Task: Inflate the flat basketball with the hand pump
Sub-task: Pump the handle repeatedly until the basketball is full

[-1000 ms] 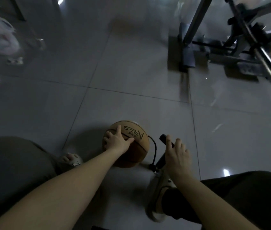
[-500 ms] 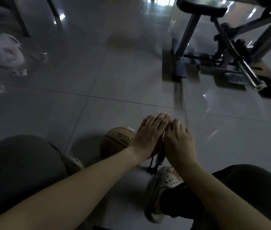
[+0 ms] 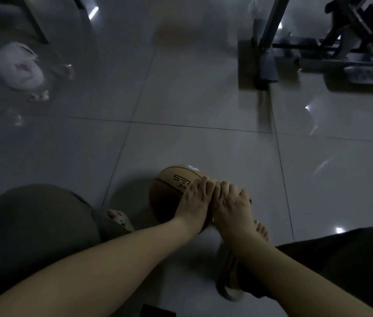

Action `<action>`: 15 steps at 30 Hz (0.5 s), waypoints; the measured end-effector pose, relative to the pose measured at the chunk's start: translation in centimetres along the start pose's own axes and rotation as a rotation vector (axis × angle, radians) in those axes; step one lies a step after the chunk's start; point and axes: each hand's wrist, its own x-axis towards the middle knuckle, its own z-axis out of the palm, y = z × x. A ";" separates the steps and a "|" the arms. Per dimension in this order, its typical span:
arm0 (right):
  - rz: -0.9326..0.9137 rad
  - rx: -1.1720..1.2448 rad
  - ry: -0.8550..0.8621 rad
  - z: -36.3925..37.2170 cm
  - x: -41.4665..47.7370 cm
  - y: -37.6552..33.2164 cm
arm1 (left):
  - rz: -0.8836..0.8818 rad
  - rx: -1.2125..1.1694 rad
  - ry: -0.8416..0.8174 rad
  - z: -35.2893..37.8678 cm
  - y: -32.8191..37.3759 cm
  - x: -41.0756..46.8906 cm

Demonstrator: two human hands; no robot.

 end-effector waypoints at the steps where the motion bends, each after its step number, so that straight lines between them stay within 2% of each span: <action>1: -0.010 -0.009 -0.024 0.5 0.3 -0.2 | -0.016 0.022 -0.075 0.3 -0.2 0.0; 3: -0.031 -0.025 -0.103 1.3 0.1 -0.4 | -0.050 0.105 -0.322 1.3 0.0 -0.5; 4: -0.040 -0.024 -0.119 1.8 -0.2 -0.2 | -0.032 0.125 -0.339 1.7 0.4 -0.6; 11: 0.060 0.092 -0.167 1.0 0.1 2.3 | 0.014 0.046 -0.305 0.9 2.2 1.7; 15: 0.135 0.151 -0.242 -1.0 -1.8 4.6 | 0.061 -0.033 -0.147 -0.4 3.8 1.9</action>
